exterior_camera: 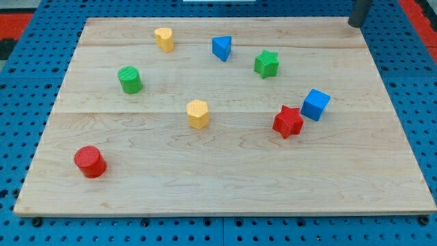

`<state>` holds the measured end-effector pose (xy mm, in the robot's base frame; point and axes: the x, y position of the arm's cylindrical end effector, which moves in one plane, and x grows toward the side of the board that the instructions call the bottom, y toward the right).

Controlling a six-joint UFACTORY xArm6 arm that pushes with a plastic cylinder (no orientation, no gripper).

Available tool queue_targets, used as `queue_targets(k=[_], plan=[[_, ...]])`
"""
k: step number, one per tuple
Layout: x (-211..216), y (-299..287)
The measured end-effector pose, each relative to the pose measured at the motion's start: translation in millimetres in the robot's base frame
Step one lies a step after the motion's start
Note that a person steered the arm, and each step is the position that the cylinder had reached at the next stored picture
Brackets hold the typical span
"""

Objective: Point your arm at center right

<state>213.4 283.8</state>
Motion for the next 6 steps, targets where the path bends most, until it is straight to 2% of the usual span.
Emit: queue_targets(k=[3, 5, 6], plan=[[21, 1], [81, -103], [153, -59]])
